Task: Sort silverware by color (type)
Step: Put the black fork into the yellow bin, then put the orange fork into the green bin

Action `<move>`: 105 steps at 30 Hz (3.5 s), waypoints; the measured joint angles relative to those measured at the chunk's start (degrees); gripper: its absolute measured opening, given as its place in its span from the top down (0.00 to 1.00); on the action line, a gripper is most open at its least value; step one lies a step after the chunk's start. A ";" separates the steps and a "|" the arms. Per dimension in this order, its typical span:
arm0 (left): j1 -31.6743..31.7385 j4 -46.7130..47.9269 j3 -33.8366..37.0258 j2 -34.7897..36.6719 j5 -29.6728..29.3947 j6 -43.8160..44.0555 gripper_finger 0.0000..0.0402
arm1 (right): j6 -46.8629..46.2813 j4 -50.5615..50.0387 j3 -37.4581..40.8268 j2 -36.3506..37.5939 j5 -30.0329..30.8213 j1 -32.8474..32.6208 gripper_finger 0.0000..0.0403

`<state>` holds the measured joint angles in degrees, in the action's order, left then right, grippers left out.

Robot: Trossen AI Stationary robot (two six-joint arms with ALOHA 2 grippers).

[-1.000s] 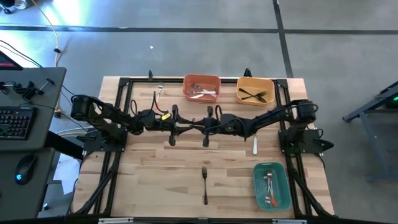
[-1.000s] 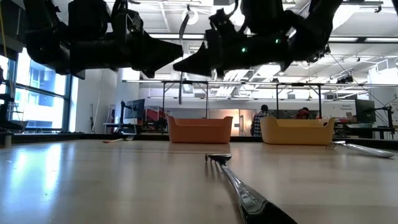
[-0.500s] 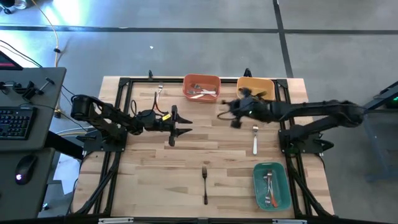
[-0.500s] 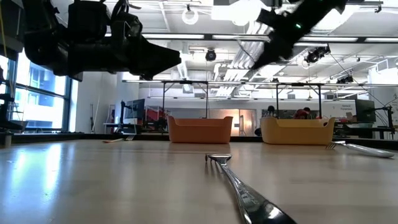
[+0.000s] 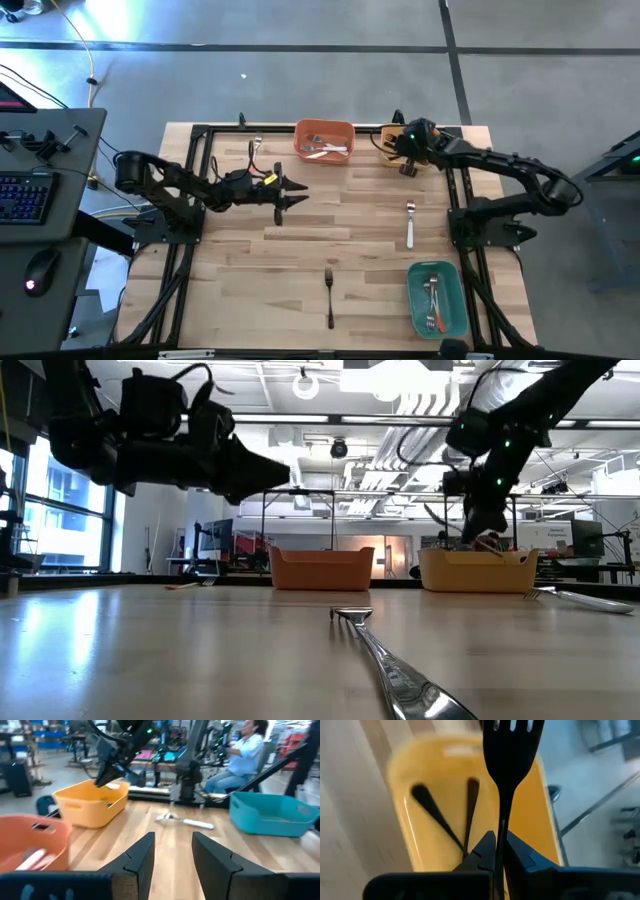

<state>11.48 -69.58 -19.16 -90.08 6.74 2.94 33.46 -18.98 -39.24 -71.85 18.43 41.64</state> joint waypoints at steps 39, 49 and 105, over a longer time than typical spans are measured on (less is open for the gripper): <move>37.59 81.47 -23.42 -1.06 -7.55 -0.37 0.57 | -2.38 0.10 0.00 -2.70 7.82 2.19 0.88; 38.41 83.37 -25.29 -4.15 -13.29 -0.04 0.51 | -13.47 -3.45 0.00 14.86 -1.40 -5.11 0.96; 31.99 104.22 -37.39 -7.04 -12.38 -13.75 0.99 | -19.92 0.01 1.21 14.97 -18.32 -17.06 1.00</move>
<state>43.48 34.63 -56.54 -97.12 -5.64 -10.81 13.54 -18.97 -38.04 -56.88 0.11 24.58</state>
